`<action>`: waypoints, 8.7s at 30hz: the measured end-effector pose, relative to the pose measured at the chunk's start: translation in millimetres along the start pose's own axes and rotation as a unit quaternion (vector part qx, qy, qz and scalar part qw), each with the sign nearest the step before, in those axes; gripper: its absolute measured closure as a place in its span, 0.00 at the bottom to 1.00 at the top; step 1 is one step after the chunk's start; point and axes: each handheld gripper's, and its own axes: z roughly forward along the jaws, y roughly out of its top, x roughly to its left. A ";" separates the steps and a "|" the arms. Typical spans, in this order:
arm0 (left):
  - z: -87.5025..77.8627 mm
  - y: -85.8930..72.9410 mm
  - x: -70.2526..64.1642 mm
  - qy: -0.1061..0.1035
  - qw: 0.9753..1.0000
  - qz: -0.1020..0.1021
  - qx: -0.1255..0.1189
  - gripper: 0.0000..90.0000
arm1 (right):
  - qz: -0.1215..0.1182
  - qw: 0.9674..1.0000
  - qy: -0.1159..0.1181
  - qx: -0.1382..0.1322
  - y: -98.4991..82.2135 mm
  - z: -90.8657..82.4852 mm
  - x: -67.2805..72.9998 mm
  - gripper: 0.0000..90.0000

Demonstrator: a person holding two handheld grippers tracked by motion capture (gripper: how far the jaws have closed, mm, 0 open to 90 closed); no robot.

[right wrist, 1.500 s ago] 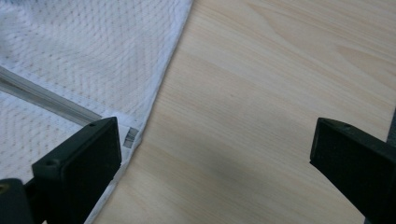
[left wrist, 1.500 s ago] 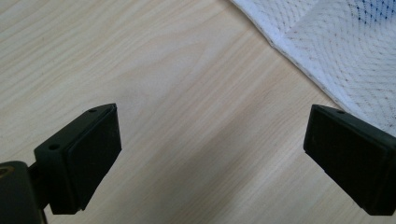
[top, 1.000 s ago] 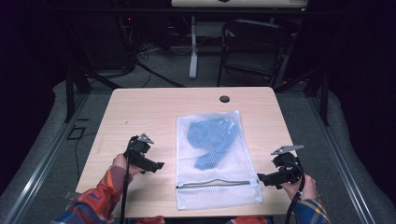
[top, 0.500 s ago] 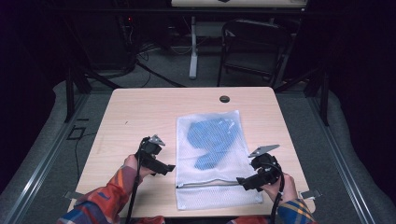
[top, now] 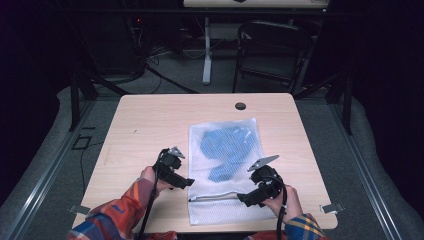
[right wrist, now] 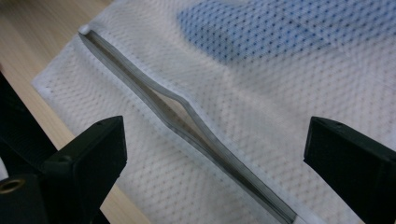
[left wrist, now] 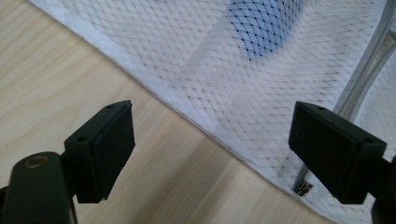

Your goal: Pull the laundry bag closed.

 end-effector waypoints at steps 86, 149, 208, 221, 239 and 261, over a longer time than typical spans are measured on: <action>21.0 -14.2 -9.8 -0.133 0.987 0.018 0.087 0.97 | -0.109 0.991 0.082 -0.015 41.6 114.4 95.3 0.91; 24.4 -17.6 -13.8 -0.153 0.985 0.013 0.083 1.00 | -0.023 0.991 0.131 -0.008 37.3 113.1 76.5 0.97; 23.7 -18.0 -23.6 -0.137 0.986 0.047 0.080 1.00 | -0.021 0.992 0.126 -0.005 31.1 107.2 68.0 0.97; 23.4 -17.7 -23.4 -0.134 0.986 0.058 0.083 1.00 | -0.010 0.992 0.129 0.010 27.3 101.1 59.4 0.97; 30.0 -8.3 -33.4 -0.121 0.988 0.050 0.078 1.00 | -0.002 0.991 0.131 0.015 28.6 102.2 57.1 0.97; 29.2 -12.9 -33.3 -0.123 0.988 0.062 0.066 1.00 | 0.006 0.992 0.125 0.025 22.9 94.3 46.8 0.97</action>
